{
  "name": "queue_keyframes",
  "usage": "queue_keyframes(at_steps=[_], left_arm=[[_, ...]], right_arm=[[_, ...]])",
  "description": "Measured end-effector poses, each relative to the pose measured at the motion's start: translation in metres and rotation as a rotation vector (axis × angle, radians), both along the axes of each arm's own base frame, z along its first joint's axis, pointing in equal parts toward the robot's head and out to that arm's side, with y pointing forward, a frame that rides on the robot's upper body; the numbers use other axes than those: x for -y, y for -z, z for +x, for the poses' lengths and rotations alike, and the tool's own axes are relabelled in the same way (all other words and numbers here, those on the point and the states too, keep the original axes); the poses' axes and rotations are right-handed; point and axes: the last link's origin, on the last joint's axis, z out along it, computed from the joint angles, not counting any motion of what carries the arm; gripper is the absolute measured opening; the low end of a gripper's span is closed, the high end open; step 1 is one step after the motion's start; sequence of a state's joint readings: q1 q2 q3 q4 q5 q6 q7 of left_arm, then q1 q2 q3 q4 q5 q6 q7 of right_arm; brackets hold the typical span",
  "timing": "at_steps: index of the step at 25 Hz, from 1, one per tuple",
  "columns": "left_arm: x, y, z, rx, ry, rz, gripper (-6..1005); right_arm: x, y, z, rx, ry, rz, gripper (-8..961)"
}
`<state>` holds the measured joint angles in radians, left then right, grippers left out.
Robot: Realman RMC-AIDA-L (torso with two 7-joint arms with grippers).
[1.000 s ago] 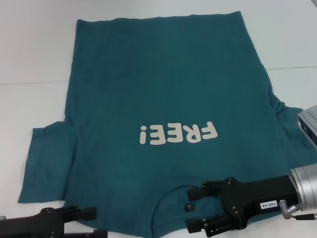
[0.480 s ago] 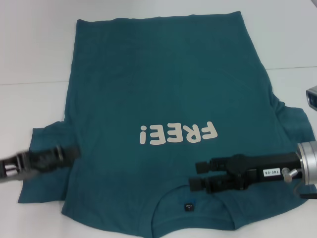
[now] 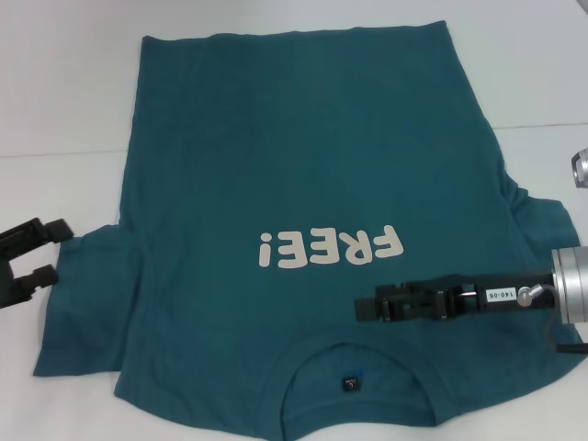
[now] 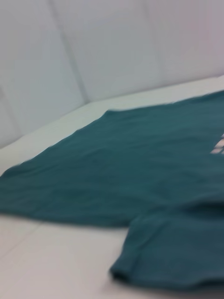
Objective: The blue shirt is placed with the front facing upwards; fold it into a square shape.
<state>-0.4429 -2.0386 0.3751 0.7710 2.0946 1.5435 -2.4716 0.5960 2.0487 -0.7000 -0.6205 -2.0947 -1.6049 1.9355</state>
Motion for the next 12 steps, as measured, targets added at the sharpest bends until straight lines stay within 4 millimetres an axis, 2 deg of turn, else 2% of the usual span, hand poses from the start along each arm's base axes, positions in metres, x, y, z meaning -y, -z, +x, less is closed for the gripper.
queue_keyframes(at_steps=[12], left_arm=[[-0.009, 0.006, -0.029, -0.090, -0.167, 0.047, 899]], right_arm=[[-0.006, 0.002, -0.002, 0.014, 0.025, -0.002, 945]])
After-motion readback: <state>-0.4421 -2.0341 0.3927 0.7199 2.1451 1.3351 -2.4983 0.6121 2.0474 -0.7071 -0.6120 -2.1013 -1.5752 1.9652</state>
